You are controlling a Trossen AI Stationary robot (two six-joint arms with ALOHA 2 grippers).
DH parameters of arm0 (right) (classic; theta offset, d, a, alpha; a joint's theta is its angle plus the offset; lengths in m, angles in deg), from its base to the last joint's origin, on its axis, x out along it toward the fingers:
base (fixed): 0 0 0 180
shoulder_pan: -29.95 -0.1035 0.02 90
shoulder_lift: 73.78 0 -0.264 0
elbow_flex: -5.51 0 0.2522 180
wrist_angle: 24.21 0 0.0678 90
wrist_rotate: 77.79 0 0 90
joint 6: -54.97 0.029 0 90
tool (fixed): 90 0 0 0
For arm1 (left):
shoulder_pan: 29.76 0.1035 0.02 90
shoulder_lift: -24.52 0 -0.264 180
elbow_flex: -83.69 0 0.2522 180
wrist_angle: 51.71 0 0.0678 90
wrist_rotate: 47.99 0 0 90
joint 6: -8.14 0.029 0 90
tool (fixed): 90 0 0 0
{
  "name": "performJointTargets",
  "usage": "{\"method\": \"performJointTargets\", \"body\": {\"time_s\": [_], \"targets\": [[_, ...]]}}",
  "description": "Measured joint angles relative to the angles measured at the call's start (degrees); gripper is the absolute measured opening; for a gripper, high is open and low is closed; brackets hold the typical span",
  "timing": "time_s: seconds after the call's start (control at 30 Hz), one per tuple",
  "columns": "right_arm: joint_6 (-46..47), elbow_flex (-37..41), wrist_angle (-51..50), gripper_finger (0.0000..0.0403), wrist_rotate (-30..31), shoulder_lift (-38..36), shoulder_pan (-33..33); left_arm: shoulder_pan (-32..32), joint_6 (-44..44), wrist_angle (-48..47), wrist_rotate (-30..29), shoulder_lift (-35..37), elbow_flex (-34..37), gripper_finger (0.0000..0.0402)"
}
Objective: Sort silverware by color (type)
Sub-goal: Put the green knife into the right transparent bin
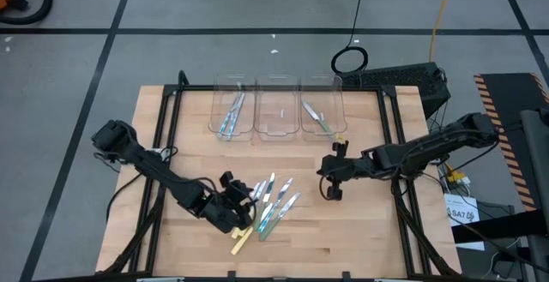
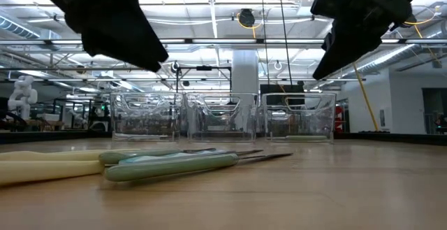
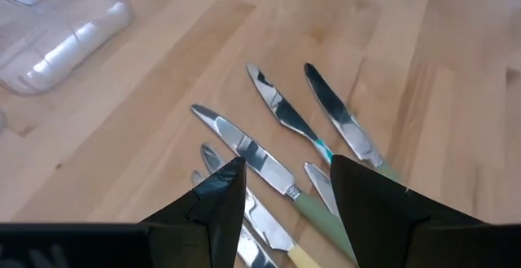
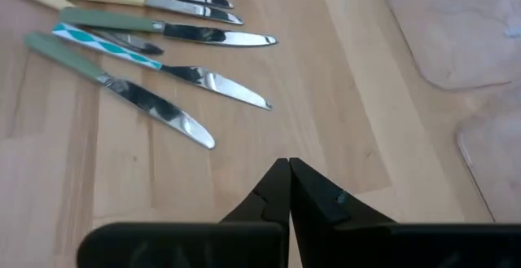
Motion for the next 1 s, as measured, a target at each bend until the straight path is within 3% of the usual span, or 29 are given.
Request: {"method": "performJointTargets", "body": {"time_s": [0.3,0.53,0.77,1.0], "targets": [[2.89,0.00,0.02,0.0000,0.07,0.11,-2.34,1.23,8.26,4.29,8.06,-4.95,0.00,0.0189],[1.88,0.02,2.59,0.0000,0.18,1.91,-2.37,1.56,7.49,8.46,8.40,-7.68,0.00,0.0189],[0.41,0.03,2.58,0.0000,0.03,3.83,-2.37,0.98,8.19,16.38,6.80,-10.30,-0.26,0.0189],[-2.64,0.04,2.34,0.0007,0.05,3.49,-2.59,-3.41,8.37,8.36,-3.46,-16.44,-7.50,0.0212]]}}
